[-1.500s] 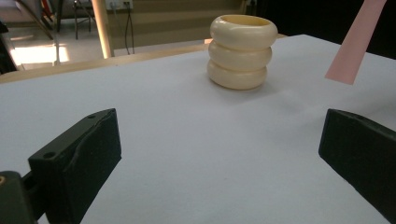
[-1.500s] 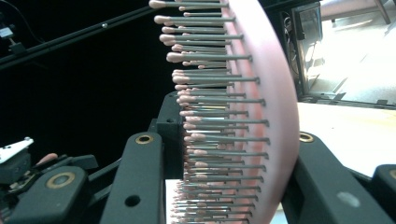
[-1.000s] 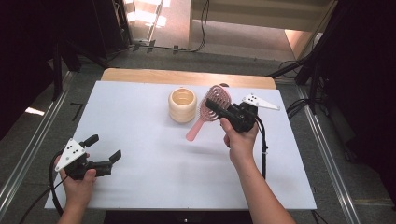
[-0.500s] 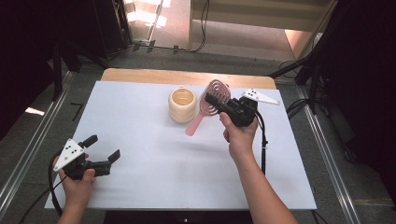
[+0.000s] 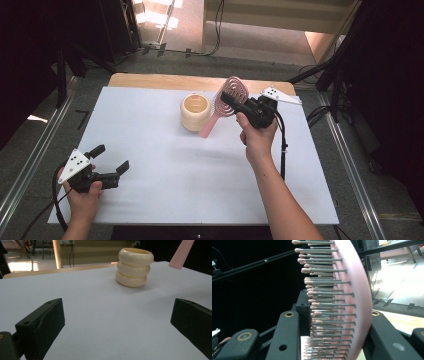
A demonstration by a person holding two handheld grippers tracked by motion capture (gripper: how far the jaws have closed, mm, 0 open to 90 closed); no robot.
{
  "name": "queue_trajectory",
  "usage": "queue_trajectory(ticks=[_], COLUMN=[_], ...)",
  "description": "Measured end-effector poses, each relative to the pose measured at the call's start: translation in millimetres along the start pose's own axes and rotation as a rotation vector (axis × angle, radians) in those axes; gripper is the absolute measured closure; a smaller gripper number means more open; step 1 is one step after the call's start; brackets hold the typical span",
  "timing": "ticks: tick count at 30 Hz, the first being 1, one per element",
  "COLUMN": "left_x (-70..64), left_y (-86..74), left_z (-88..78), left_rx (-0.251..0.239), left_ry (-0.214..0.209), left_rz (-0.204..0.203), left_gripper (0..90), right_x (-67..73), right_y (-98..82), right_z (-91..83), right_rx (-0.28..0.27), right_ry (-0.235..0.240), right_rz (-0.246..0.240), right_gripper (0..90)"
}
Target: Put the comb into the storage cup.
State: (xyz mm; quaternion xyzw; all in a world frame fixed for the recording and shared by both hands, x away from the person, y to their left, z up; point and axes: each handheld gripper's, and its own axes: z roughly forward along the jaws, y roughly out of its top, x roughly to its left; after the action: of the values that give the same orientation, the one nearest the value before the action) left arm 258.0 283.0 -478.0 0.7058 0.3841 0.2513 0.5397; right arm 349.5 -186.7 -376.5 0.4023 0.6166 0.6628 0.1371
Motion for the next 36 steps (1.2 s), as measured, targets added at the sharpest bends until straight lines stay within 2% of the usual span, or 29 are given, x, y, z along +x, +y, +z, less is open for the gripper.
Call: queue_trajectory(ticks=[7, 15, 36], left_x=[-0.2, 0.1, 0.7], left_y=[0.0, 0.2, 0.4], left_z=[-0.1, -0.6, -1.6], left_rx=[-0.001, -0.001, -0.005], left_ry=[0.001, 0.002, 0.004], left_rz=[0.0, 0.0, 0.003], left_gripper=[0.0, 0.0, 0.0], right_x=[-1.4, -5.2, -10.1], right_y=[5.4, 10.3, 27.6], right_z=[3.4, 8.7, 19.6], right_rx=[-0.003, -0.016, -0.047], right_ry=[-0.002, 0.0, -0.003], right_rz=[-0.013, -0.004, -0.015], right_gripper=[61.9, 61.9, 61.9])
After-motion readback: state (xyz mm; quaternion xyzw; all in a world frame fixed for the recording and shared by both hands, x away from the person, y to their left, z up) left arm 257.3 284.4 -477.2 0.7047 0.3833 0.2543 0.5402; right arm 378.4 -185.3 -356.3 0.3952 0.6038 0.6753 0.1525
